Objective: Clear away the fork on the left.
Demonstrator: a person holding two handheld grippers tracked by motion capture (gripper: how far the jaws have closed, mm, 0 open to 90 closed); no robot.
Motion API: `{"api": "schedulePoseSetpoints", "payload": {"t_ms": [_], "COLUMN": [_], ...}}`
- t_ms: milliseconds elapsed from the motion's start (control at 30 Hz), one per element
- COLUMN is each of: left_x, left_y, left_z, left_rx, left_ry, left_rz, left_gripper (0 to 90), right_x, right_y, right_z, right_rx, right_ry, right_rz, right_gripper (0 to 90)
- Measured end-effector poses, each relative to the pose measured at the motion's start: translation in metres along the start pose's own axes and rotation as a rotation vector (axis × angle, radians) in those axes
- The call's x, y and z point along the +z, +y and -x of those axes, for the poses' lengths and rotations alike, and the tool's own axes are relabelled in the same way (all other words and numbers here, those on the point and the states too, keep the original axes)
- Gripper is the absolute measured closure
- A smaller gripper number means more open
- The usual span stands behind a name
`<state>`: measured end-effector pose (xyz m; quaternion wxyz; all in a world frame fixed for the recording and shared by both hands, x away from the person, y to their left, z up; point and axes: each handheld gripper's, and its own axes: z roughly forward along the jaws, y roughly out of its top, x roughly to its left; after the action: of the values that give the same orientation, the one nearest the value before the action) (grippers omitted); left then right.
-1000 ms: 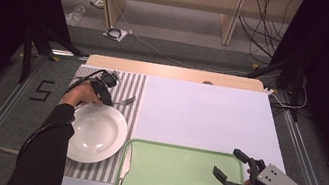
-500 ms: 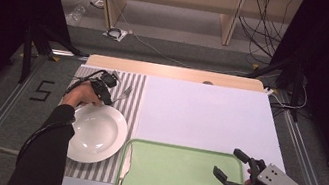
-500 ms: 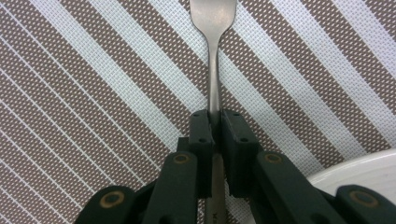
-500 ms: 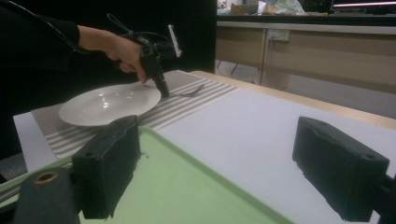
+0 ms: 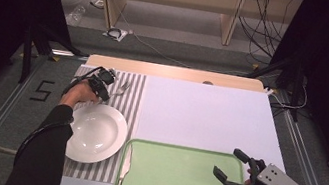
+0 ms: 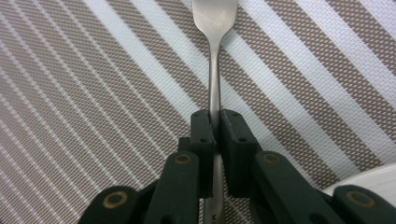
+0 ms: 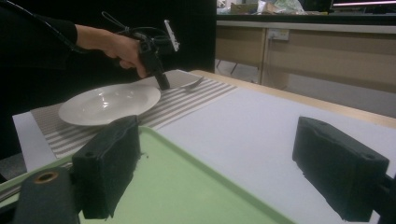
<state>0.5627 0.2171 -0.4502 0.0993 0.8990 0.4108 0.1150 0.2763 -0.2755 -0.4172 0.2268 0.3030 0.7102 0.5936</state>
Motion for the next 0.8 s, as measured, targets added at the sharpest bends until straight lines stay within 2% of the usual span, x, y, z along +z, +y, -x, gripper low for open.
{"api": "schedulePoseSetpoints", "payload": {"t_ms": [133, 367, 567, 733, 800], "left_x": [-0.006, -0.024, -0.039, -0.054, -0.060], "left_y": [-0.002, -0.002, -0.004, -0.007, -0.008], "left_z": [-0.003, -0.005, -0.004, -0.001, 0.000], "left_rx": [0.007, 0.025, 0.036, 0.020, 0.000], "left_ry": [0.044, 0.096, 0.108, 0.104, 0.098], "left_rz": [0.017, 0.053, 0.059, 0.083, 0.101], "left_gripper": [83.4, 83.4, 83.3, 83.4, 83.3], "right_x": [0.000, 0.000, 0.001, 0.001, 0.000], "right_y": [0.000, 0.000, -0.001, 0.000, 0.000], "right_z": [0.000, -0.001, -0.001, -0.001, -0.001], "right_rx": [-0.001, -0.003, -0.004, -0.001, -0.004], "right_ry": [-0.001, -0.002, 0.001, -0.003, -0.008], "right_rz": [0.000, -0.006, -0.006, -0.009, -0.016], "right_gripper": [16.0, 16.0, 16.1, 16.1, 16.1]}}
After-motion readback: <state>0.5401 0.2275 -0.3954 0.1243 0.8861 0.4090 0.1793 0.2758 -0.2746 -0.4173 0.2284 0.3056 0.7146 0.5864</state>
